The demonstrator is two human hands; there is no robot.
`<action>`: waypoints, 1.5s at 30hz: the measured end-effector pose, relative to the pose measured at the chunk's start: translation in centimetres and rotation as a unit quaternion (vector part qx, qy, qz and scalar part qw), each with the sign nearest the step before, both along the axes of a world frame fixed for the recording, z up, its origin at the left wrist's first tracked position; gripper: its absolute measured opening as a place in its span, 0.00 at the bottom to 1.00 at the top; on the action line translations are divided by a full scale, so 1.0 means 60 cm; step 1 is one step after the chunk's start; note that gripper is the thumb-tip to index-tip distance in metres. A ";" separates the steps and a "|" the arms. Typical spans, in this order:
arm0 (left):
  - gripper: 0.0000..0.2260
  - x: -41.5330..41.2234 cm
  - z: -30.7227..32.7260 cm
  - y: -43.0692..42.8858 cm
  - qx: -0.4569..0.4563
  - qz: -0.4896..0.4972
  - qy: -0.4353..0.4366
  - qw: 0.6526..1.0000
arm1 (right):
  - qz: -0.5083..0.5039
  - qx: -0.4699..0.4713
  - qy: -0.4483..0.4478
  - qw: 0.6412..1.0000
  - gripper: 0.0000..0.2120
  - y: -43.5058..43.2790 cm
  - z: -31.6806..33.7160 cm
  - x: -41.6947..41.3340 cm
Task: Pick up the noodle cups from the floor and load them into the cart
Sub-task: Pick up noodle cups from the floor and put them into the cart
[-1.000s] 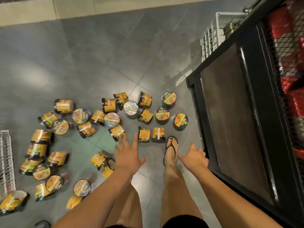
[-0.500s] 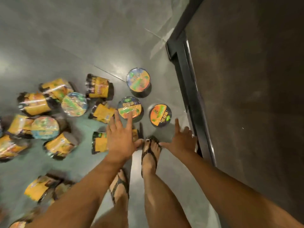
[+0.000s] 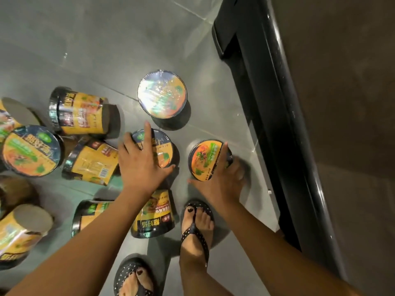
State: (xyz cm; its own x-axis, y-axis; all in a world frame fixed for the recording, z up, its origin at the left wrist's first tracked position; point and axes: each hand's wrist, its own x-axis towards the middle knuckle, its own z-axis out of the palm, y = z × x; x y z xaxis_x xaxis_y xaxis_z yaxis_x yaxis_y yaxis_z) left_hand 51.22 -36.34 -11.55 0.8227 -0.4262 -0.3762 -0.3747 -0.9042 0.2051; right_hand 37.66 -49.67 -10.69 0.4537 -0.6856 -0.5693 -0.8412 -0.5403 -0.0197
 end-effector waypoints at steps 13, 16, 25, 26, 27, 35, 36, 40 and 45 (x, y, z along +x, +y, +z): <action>0.56 -0.021 0.250 0.053 0.008 0.006 0.047 0.999 | 0.019 0.094 0.002 0.995 0.58 0.015 0.168 -0.007; 0.56 -0.020 0.312 0.066 0.006 0.026 0.042 0.999 | 0.023 0.095 -0.025 0.995 0.58 0.019 0.241 -0.003; 0.59 -0.019 0.553 0.111 -0.003 0.092 0.047 0.995 | 0.065 0.077 -0.183 0.978 0.59 0.038 0.481 0.021; 0.58 -0.017 0.581 0.118 -0.002 0.097 0.044 0.994 | 0.063 0.073 -0.203 0.974 0.59 0.043 0.511 0.026; 0.58 -0.016 0.609 0.127 0.002 0.105 0.042 0.994 | 0.065 0.069 -0.225 0.970 0.58 0.048 0.540 0.030; 0.57 -0.036 0.824 0.205 -0.002 0.171 0.028 0.985 | 0.084 0.186 -0.258 0.944 0.55 0.095 0.761 0.050; 0.57 -0.044 0.848 0.215 -0.008 0.183 0.023 0.983 | 0.090 0.198 -0.273 0.937 0.54 0.101 0.787 0.049; 0.56 -0.087 0.932 0.258 -0.030 0.236 -0.007 0.971 | 0.140 0.184 -0.313 0.921 0.53 0.123 0.868 0.039; 0.55 -0.160 1.004 0.314 -0.028 0.311 -0.005 0.950 | 0.189 0.190 -0.336 0.903 0.50 0.145 0.945 0.019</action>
State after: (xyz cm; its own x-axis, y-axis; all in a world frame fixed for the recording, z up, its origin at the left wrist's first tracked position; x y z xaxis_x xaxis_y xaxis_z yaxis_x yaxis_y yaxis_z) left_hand 41.63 -17.48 48.66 0.9250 0.1250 -0.3588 0.2271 -0.9390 0.2581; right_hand 38.77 -40.95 45.99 0.9450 -0.2226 -0.2396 -0.3270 -0.6321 -0.7026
